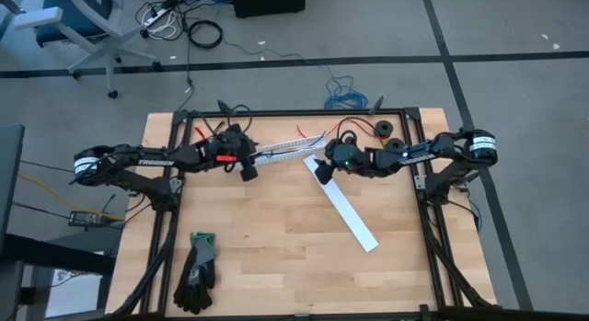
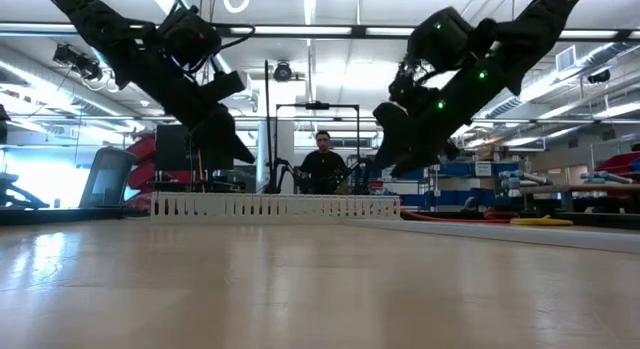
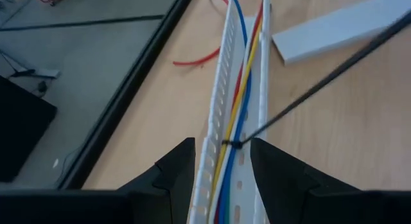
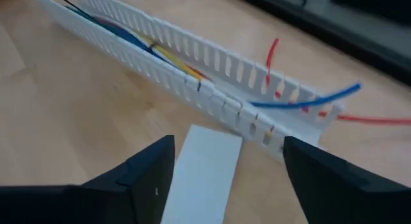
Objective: Ziptie cables
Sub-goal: Close the white cable duct
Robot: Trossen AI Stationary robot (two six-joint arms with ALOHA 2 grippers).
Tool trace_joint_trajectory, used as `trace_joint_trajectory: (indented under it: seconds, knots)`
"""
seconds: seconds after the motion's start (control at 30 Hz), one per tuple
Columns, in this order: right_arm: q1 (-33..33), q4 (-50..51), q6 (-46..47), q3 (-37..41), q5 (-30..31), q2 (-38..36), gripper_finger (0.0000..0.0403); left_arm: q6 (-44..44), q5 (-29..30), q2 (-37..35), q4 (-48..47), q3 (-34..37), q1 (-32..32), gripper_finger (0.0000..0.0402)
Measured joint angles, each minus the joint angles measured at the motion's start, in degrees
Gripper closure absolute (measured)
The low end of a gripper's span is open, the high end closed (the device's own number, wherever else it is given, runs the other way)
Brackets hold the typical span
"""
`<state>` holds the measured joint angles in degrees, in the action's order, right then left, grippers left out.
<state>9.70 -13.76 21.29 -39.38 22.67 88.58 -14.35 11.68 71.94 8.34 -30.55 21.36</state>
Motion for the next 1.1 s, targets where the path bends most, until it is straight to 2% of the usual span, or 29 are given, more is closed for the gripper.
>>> trace_joint_trajectory:
  seconds: [0.13,0.33,0.57,0.83,1.0,1.1]
  knots:
    - [0.48,0.85,1.23,-0.77,-3.42,3.87,0.0108,0.02,0.01,0.00,-2.77,0.02,-0.01,0.0241]
    - [-1.34,3.34,-1.24,-8.50,-3.90,14.01,0.0112,0.02,0.00,0.00,-3.47,0.02,-0.01,0.0241]
    - [-1.34,25.22,-1.08,-21.61,-0.02,22.71,0.0130,0.02,-0.14,0.00,-3.69,0.02,-0.01,0.0241]
    - [-0.13,28.01,3.81,-23.43,-0.54,22.31,0.0142,0.17,-2.93,0.00,-3.60,0.02,-0.01,0.0241]
    - [2.05,29.23,10.47,-23.43,-6.60,22.06,0.0150,1.32,-3.13,0.00,-3.59,0.02,-0.01,0.0241]
    - [2.31,28.13,11.92,-23.34,-7.46,22.09,0.0154,1.57,-4.54,0.00,-3.52,0.02,-0.01,0.0241]
